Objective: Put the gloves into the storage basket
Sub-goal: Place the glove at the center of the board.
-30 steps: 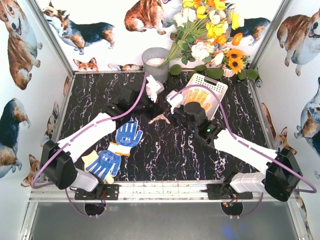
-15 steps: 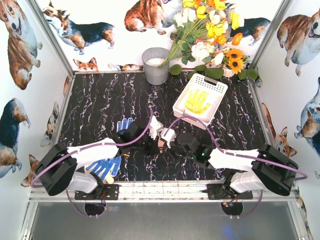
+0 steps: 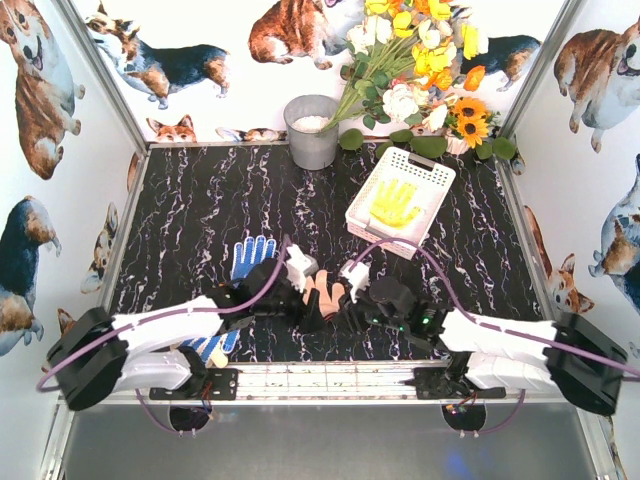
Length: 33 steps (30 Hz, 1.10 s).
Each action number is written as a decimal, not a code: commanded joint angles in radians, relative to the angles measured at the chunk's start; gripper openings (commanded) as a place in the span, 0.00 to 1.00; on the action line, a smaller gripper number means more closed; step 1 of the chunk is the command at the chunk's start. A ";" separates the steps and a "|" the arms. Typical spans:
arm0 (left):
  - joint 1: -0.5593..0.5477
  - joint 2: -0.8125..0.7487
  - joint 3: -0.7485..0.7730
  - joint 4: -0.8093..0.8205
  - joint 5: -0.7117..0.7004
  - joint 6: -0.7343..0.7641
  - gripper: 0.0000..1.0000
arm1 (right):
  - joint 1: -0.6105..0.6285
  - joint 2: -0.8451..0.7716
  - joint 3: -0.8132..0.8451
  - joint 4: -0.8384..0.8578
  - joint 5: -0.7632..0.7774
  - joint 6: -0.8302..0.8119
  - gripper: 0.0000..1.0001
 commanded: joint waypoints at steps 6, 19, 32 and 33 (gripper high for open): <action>0.019 -0.214 0.041 -0.105 -0.184 -0.121 0.76 | 0.005 -0.205 0.173 -0.334 0.081 0.120 0.43; 0.044 -0.144 0.012 -0.103 -0.404 -0.466 0.41 | -0.003 0.010 0.266 -0.320 0.058 0.412 0.31; 0.044 0.055 -0.031 0.073 -0.434 -0.535 0.20 | -0.011 0.330 0.309 -0.216 0.024 0.663 0.14; 0.044 0.068 -0.032 0.074 -0.450 -0.532 0.20 | -0.011 0.326 0.305 -0.237 0.049 0.692 0.14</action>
